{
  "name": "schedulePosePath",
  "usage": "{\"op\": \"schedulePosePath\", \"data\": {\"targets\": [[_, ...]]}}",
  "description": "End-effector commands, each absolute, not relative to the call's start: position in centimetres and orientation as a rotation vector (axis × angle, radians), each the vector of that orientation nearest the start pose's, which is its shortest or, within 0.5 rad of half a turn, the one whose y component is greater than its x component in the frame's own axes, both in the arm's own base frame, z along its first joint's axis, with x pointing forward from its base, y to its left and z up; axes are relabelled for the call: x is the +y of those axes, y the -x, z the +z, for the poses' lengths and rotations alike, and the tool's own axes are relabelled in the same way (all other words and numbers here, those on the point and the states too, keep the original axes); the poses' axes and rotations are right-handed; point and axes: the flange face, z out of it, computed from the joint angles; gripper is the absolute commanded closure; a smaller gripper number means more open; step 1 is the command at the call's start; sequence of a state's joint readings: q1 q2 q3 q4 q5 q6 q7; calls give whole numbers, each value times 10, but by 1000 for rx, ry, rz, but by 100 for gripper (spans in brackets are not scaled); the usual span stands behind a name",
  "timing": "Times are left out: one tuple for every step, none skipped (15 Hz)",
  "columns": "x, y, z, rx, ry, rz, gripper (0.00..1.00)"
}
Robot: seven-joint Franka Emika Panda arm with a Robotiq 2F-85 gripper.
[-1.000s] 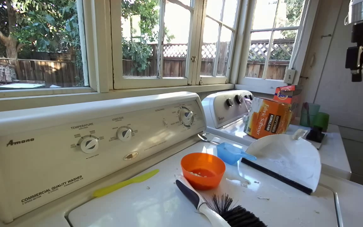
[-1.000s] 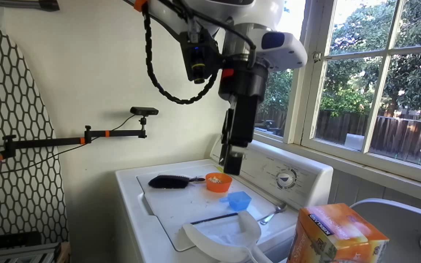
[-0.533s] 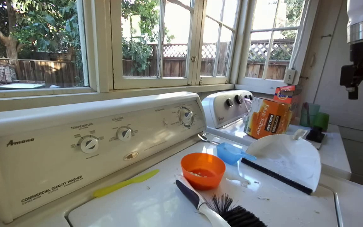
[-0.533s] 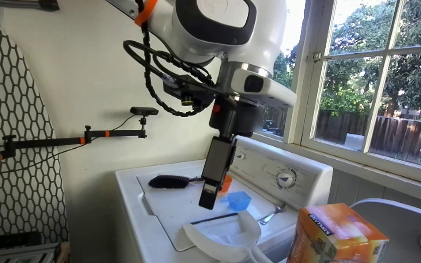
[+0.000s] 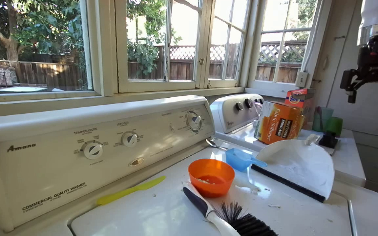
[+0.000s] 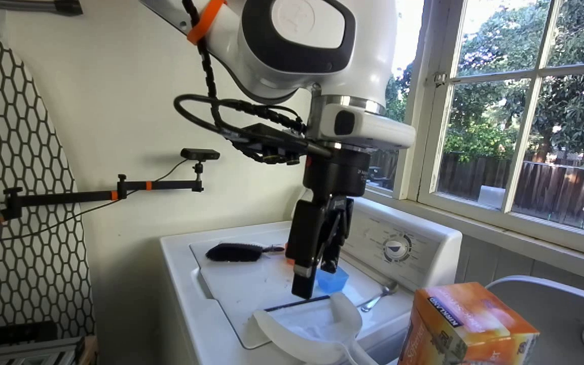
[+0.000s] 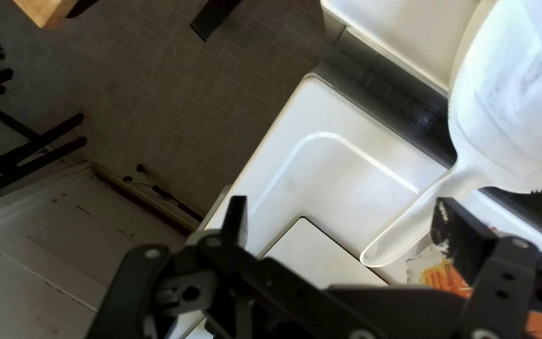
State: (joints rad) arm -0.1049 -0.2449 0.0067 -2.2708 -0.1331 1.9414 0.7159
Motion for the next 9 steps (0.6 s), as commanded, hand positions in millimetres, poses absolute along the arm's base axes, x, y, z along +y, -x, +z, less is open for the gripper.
{"op": "schedulePosePath", "data": {"targets": [[-58,-459,425,1448,2861,-15,0],[-57,-459,419,1491,2829,-42,0],[-58,-459,412,1524,2797,-78,0],[-59,-459,406,1559,2768,-108,0],[-60,-459,400,1589,2736,-140,0],[-61,-459,395,1615,2715,-174,0],[-61,-459,391,1635,2691,-202,0],[-62,-460,386,1651,2670,-226,0],[-62,-460,382,1665,2651,-248,0]]}}
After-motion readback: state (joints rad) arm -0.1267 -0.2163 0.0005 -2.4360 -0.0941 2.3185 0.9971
